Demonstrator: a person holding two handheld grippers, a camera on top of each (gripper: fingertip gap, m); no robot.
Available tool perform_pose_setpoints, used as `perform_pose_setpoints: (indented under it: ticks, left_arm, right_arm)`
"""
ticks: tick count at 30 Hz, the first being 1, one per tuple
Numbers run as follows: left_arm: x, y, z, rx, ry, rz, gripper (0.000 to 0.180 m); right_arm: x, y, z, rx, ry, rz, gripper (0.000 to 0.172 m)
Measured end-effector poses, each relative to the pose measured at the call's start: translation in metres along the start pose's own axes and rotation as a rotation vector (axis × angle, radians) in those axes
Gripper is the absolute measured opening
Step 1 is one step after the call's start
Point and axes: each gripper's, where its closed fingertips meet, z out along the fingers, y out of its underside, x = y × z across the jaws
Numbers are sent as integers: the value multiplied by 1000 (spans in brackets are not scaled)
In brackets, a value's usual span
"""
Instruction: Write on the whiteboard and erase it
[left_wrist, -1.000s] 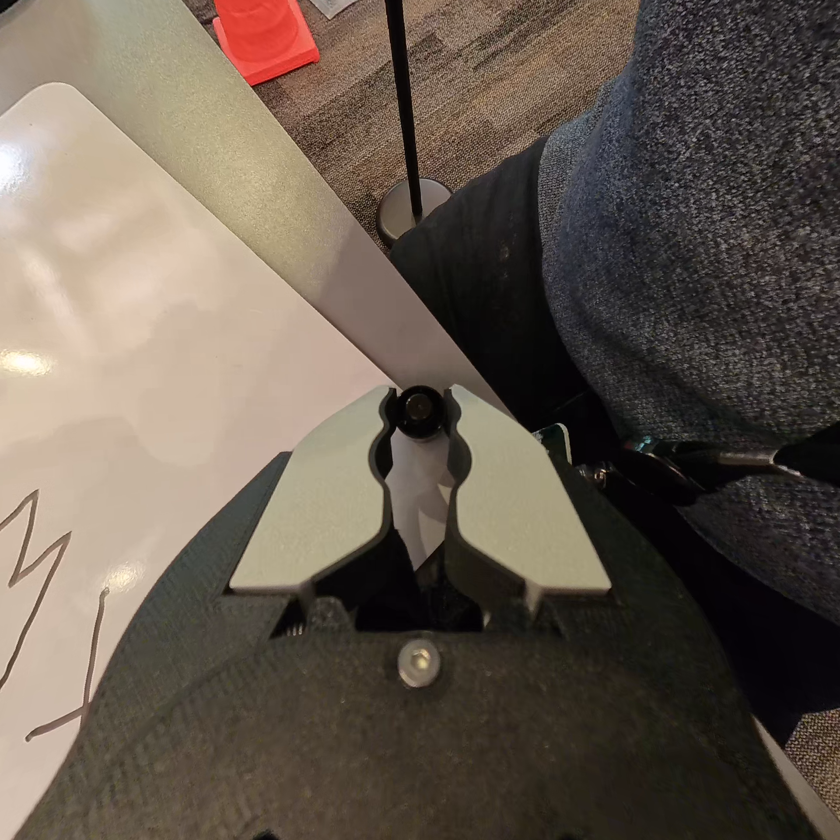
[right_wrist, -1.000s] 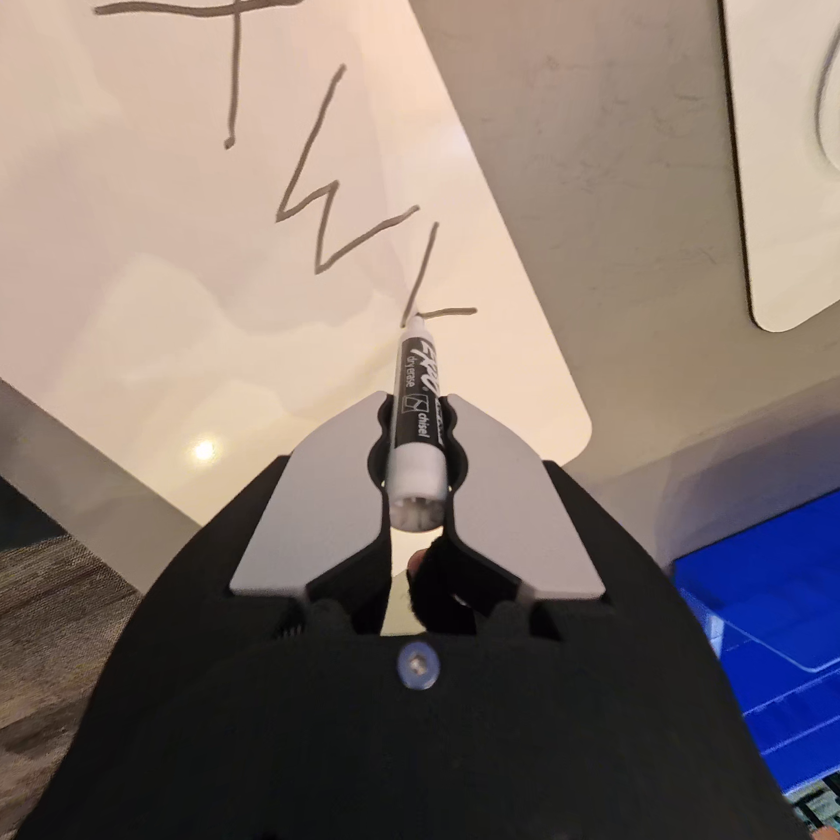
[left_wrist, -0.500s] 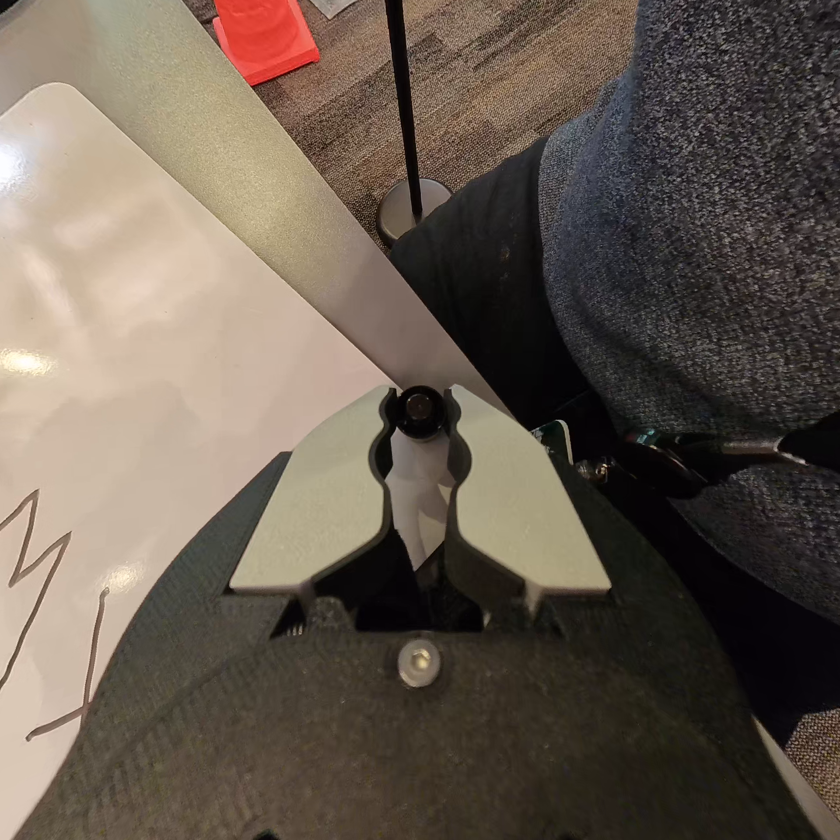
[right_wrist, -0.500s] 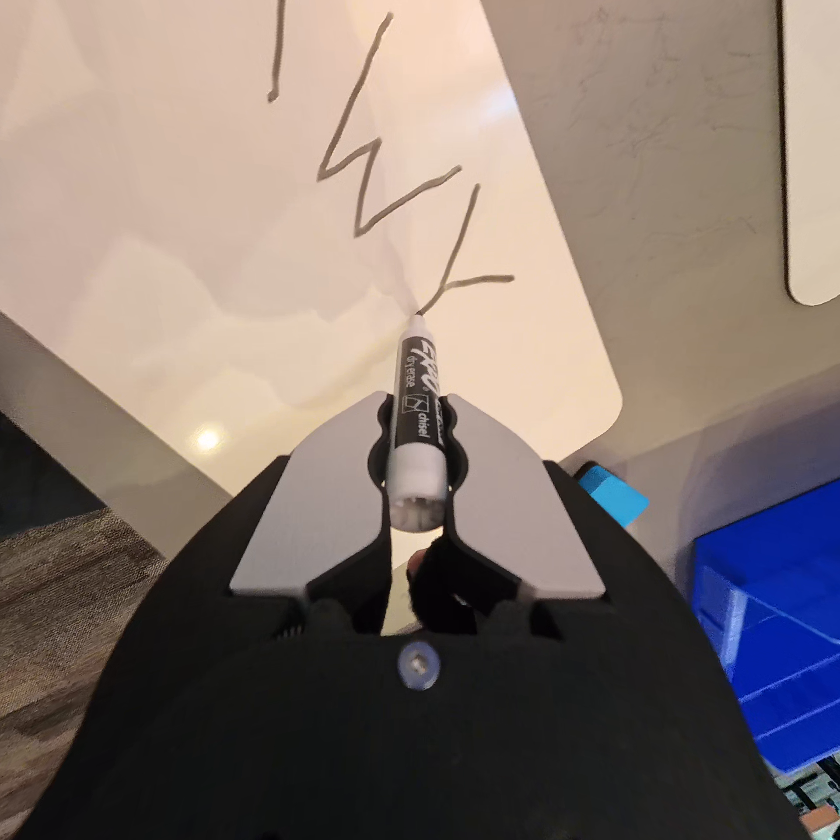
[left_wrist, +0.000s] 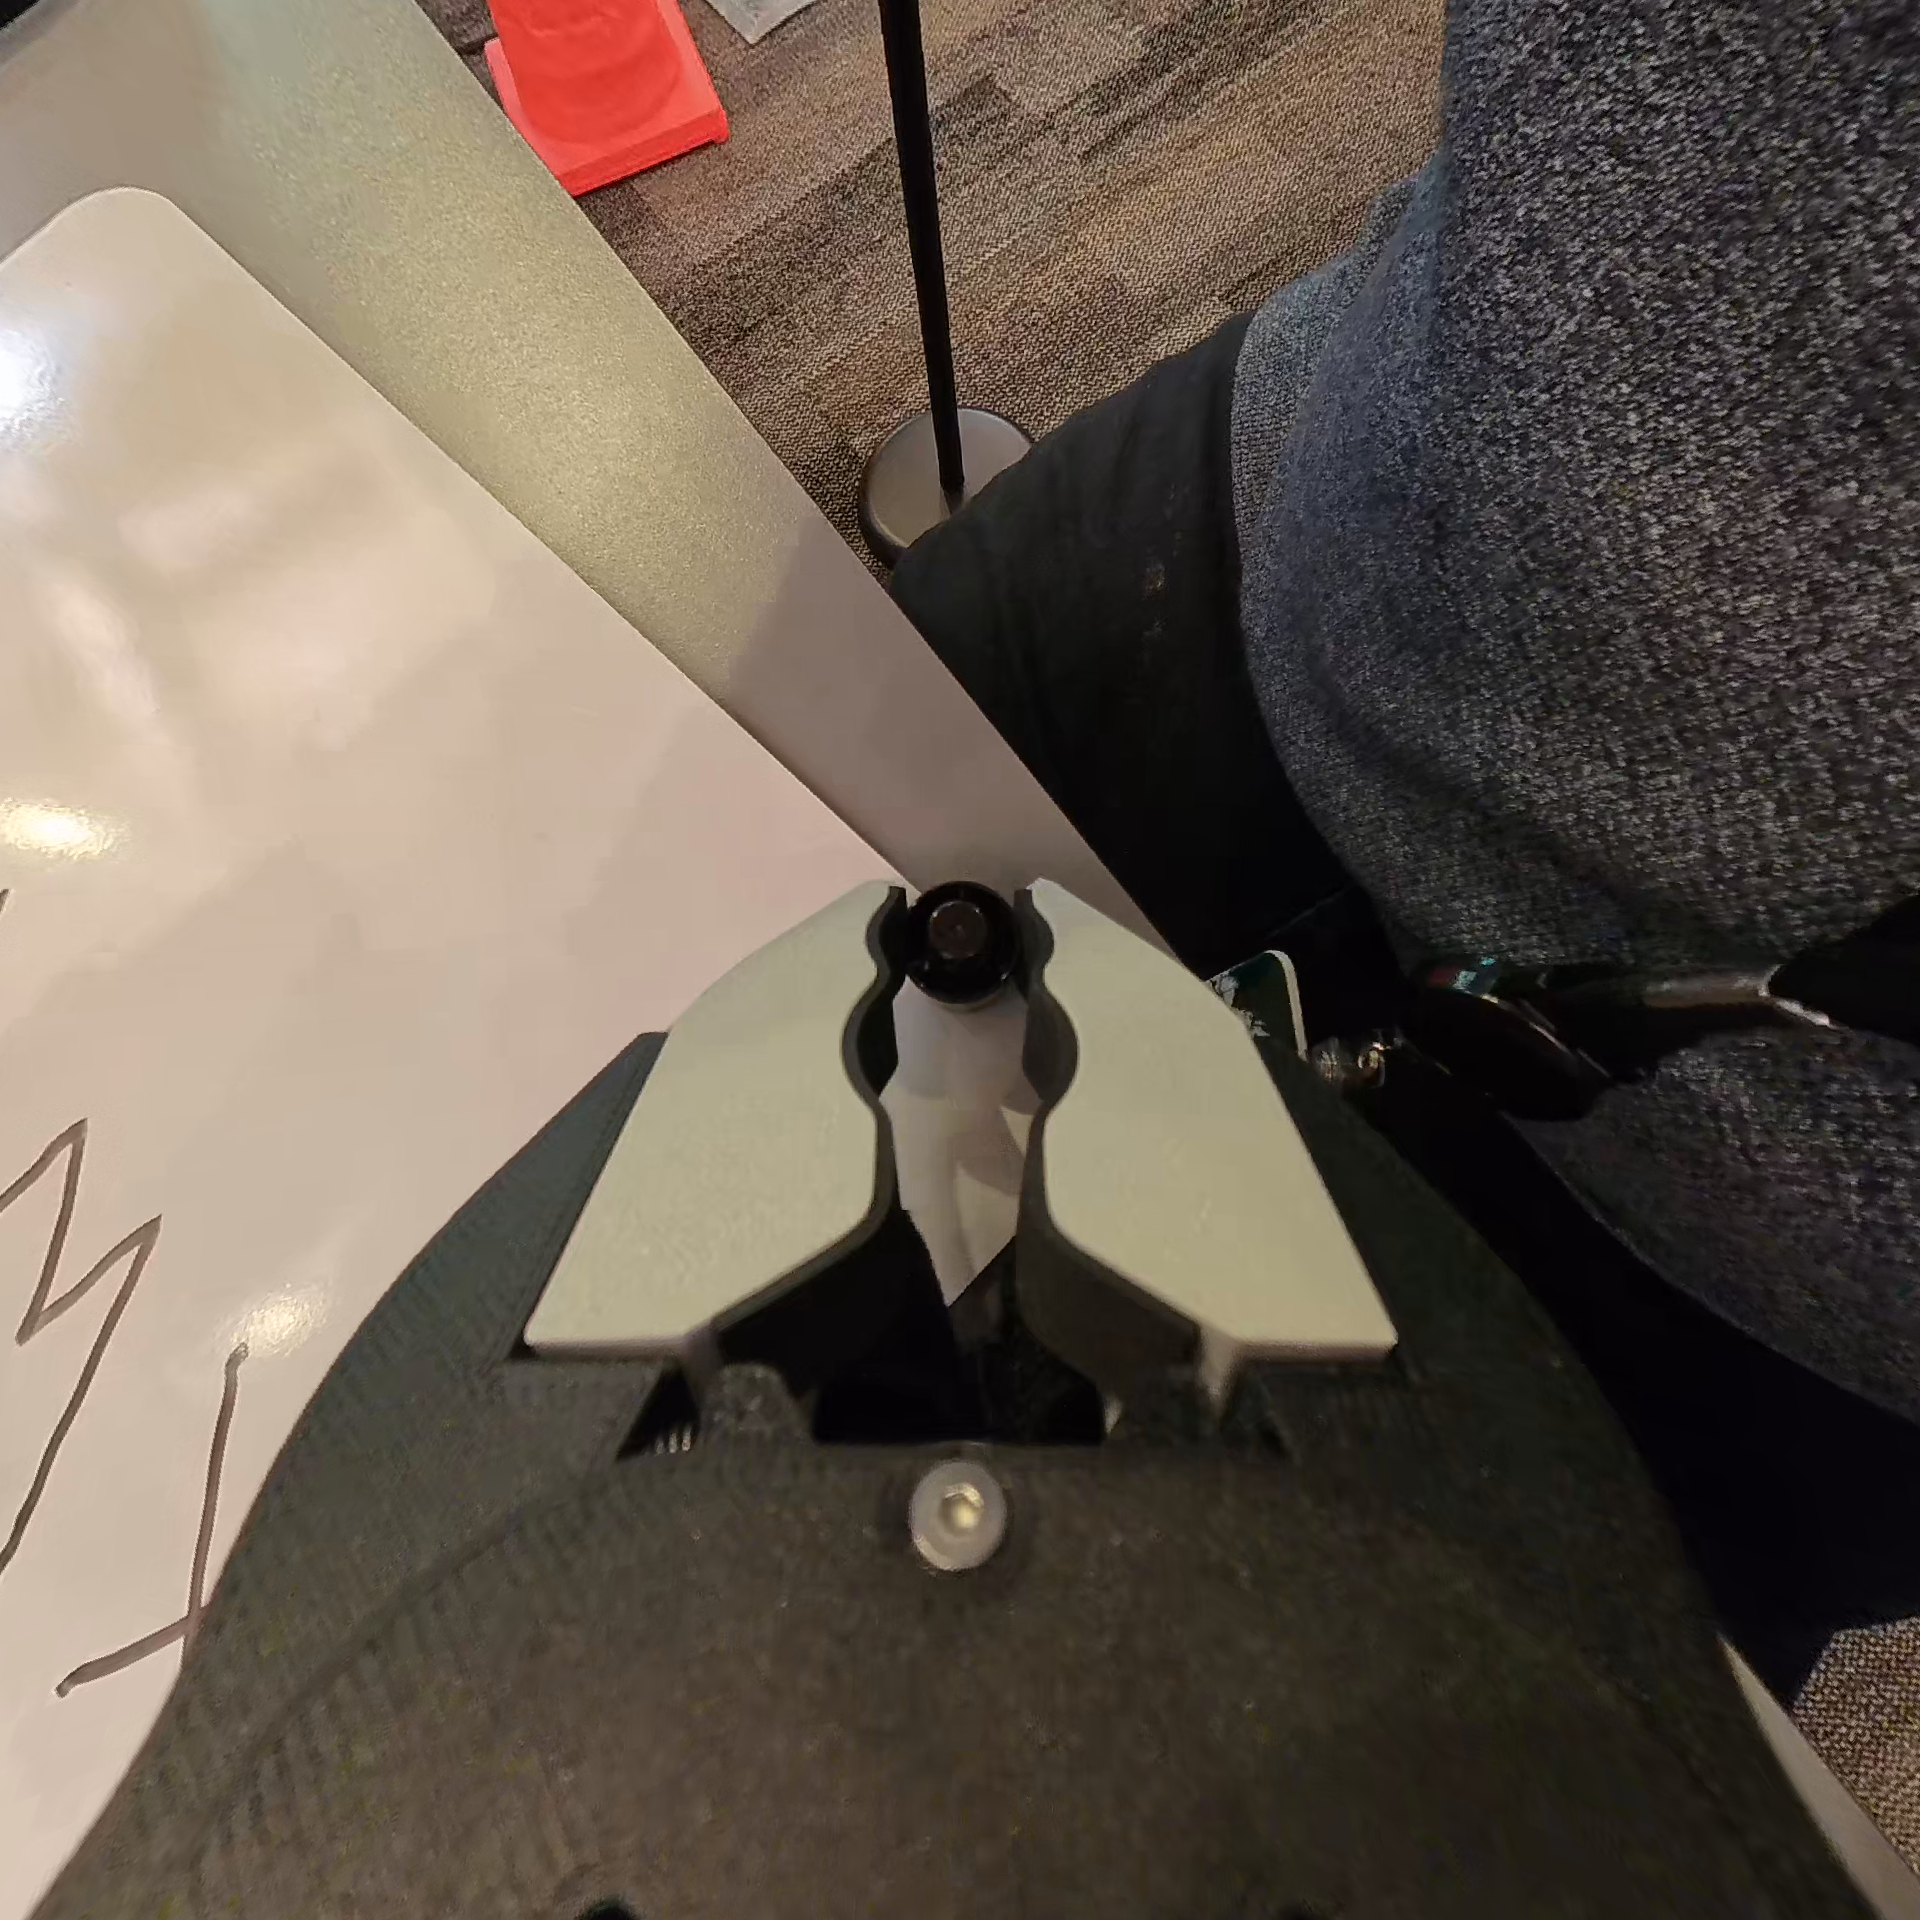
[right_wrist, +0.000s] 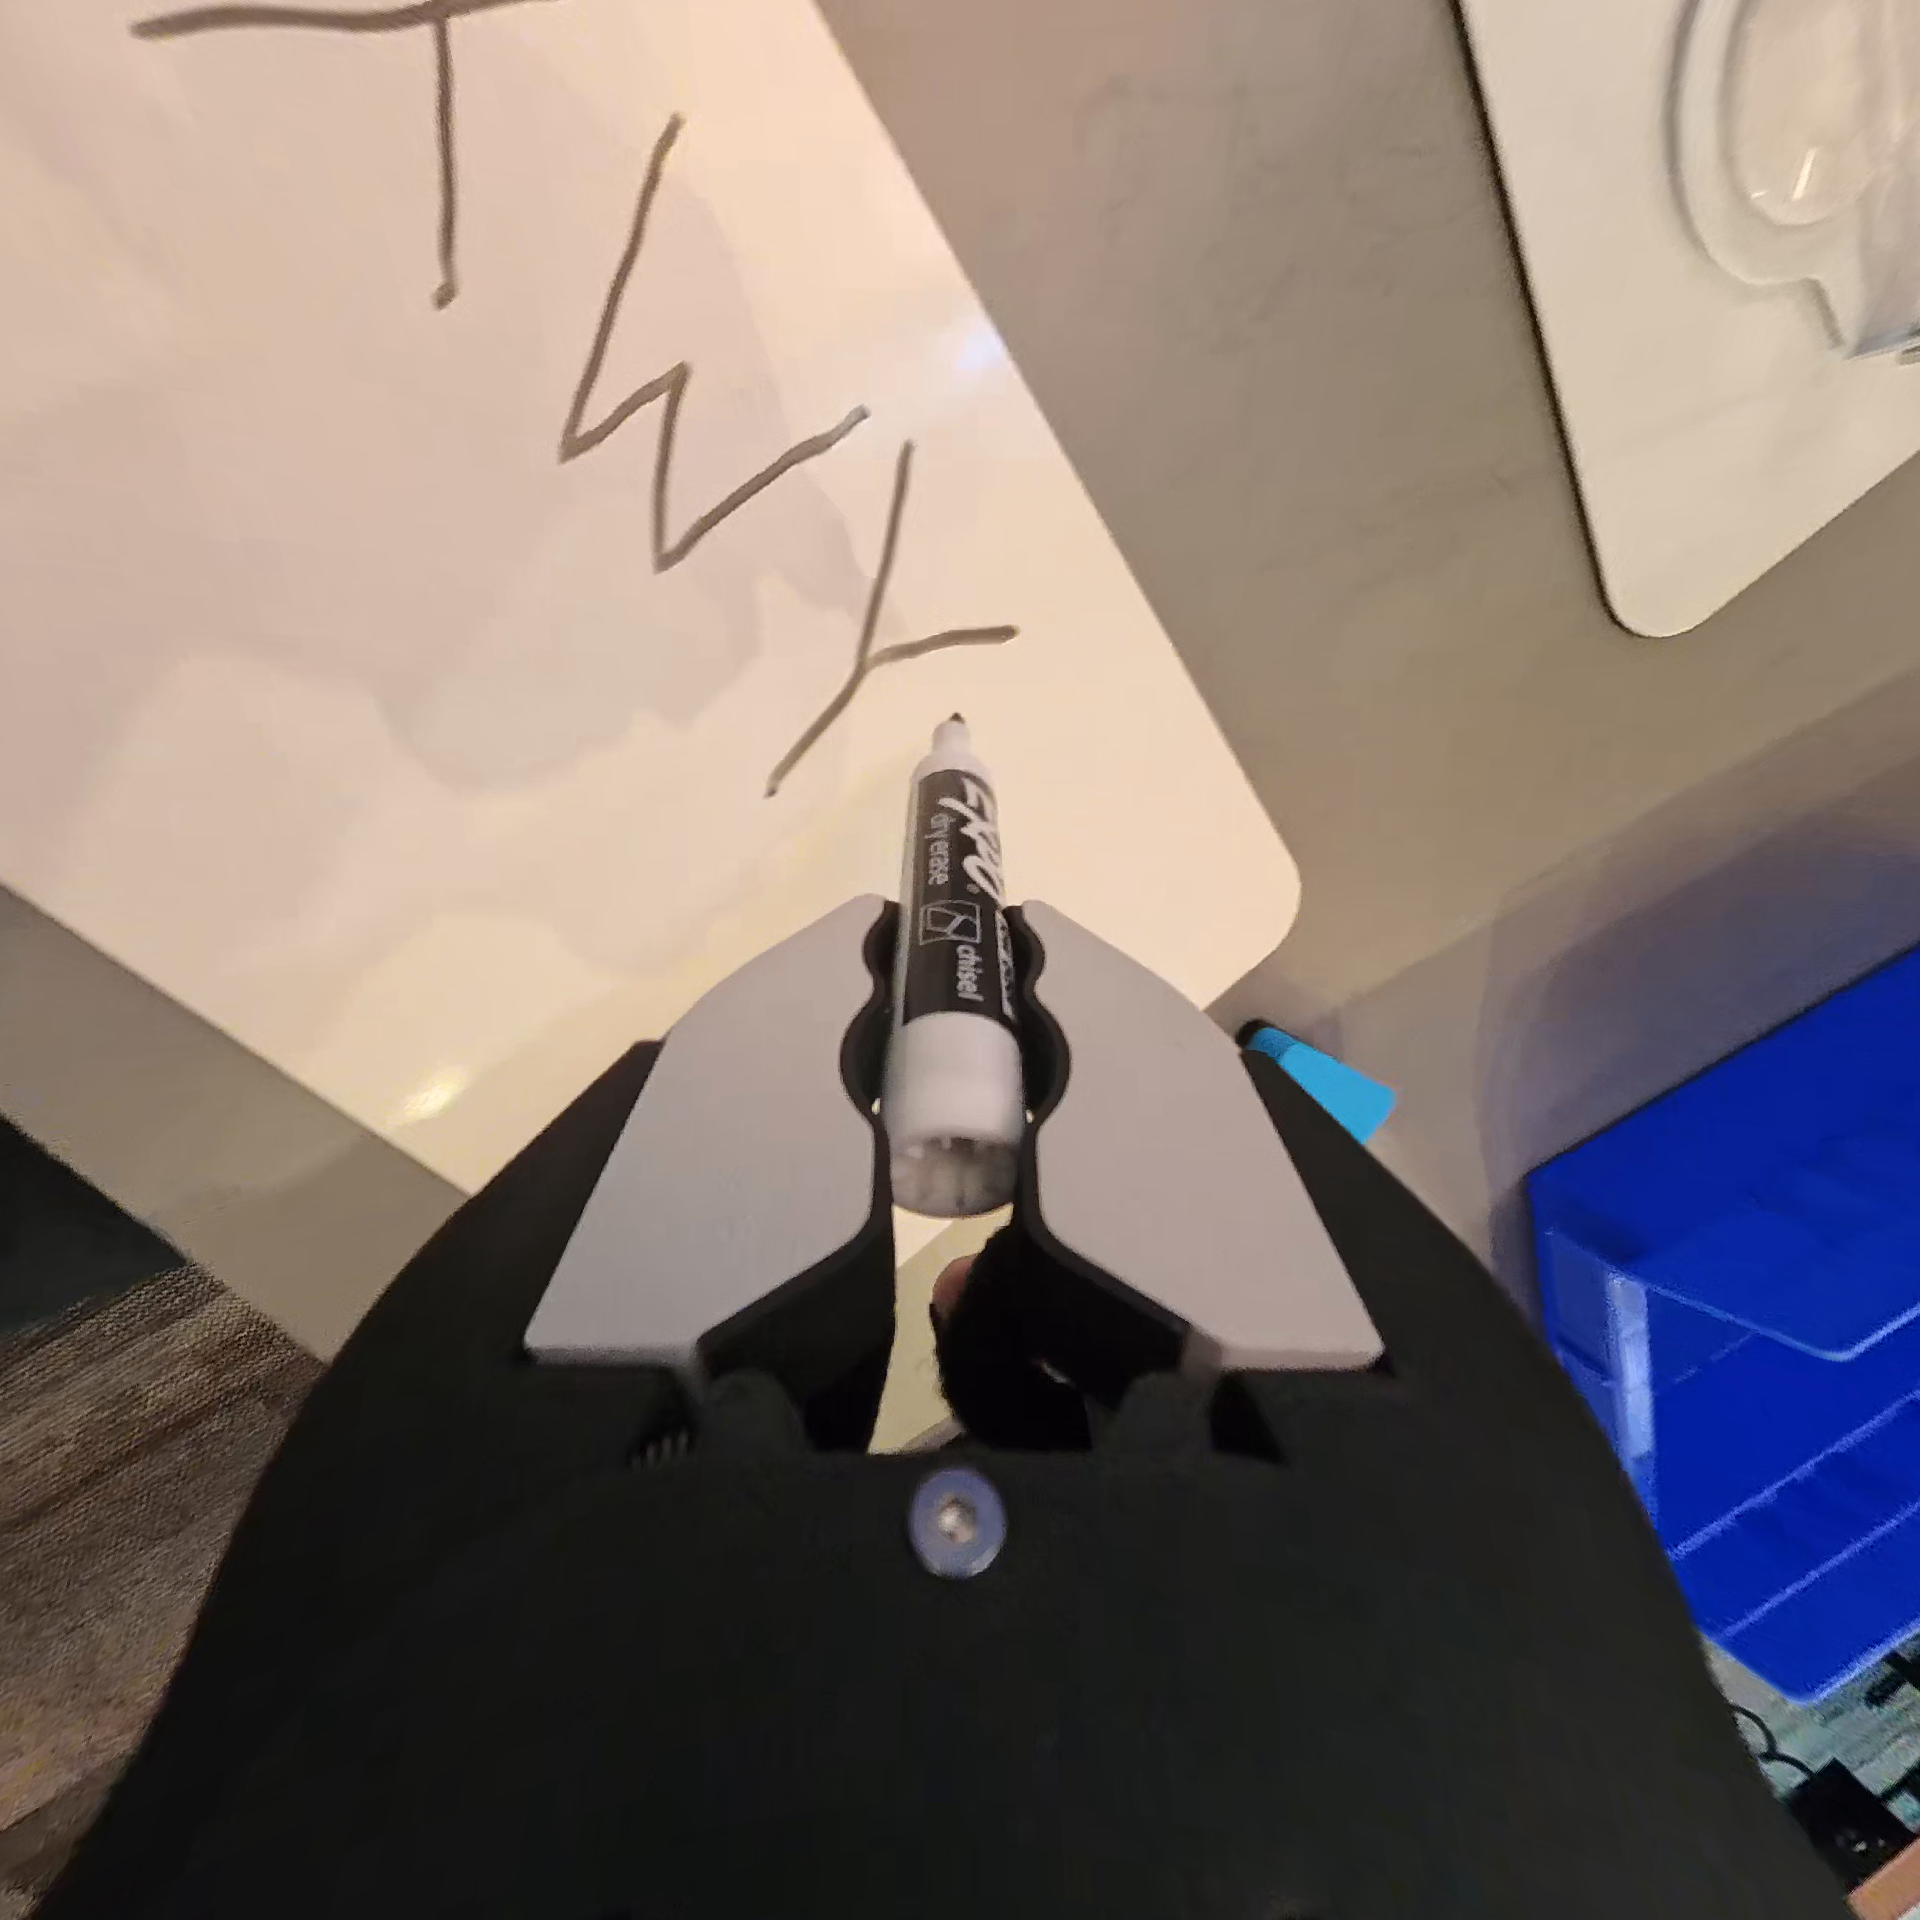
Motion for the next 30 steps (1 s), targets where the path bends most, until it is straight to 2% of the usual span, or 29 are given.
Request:
perform_pose_setpoints:
  ticks: [6, 13, 24, 30]
  left_arm:
    - [0, 0, 0, 0, -1, 1, 20]
    - [0, 0, 0, 0, 0, 0, 20]
    - [0, 0, 0, 0, 1, -1, 20]
    - [0, 0, 0, 0, 1, -1, 20]
  right_arm:
    - [16, -6, 14, -18, 11, -10, 20]
    - [16, -6, 24, -38, -6, -23, 20]
    - [26, 10, 23, -62, 12, 6, 21]
    - [17, 13, 20, -61, -7, -5, 20]
